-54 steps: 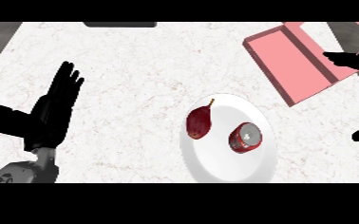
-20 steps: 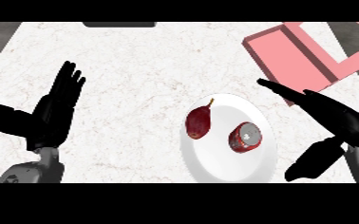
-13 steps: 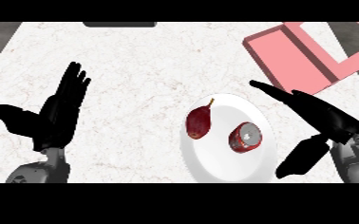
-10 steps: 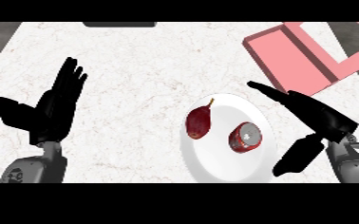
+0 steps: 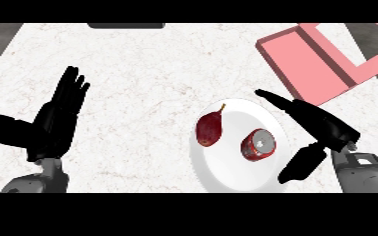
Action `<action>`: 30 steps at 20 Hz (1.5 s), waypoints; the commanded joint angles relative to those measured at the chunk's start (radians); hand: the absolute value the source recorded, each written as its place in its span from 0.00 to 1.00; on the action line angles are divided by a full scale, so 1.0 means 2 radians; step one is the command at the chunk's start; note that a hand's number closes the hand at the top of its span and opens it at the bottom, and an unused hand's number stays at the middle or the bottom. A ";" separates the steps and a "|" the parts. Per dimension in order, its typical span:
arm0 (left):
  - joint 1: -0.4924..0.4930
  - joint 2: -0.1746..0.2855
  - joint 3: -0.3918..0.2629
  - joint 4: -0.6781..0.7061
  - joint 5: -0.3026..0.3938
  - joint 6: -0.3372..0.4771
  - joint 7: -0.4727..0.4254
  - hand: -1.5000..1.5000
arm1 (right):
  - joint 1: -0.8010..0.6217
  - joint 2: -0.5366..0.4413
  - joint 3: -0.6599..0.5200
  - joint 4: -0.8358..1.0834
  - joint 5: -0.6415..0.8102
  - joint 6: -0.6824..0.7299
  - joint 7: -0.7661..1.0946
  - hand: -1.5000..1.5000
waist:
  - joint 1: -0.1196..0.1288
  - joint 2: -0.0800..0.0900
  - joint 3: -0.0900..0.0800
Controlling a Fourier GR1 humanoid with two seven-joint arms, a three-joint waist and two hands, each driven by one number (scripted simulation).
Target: Pick the can from the plate and place it in the cardboard box
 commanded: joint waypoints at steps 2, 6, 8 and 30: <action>0.013 -0.006 0.014 0.015 0.010 -0.027 -0.020 0.50 | 0.016 0.020 0.007 0.005 0.026 0.007 -0.020 0.00 | -0.001 0.000 0.000; -0.030 -0.012 0.012 0.008 -0.010 0.000 0.027 0.50 | 0.032 0.009 -0.013 0.013 0.038 0.015 -0.066 0.00 | -0.002 0.000 0.000; -0.004 -0.018 0.003 -0.001 -0.022 -0.001 0.020 0.50 | 0.022 0.052 0.020 -0.009 0.047 0.010 0.001 0.00 | -0.001 0.000 0.000; -0.009 -0.036 0.023 0.003 -0.027 -0.023 0.003 0.50 | 0.041 0.047 0.010 0.054 0.143 0.005 -0.134 1.00 | -0.001 0.000 0.000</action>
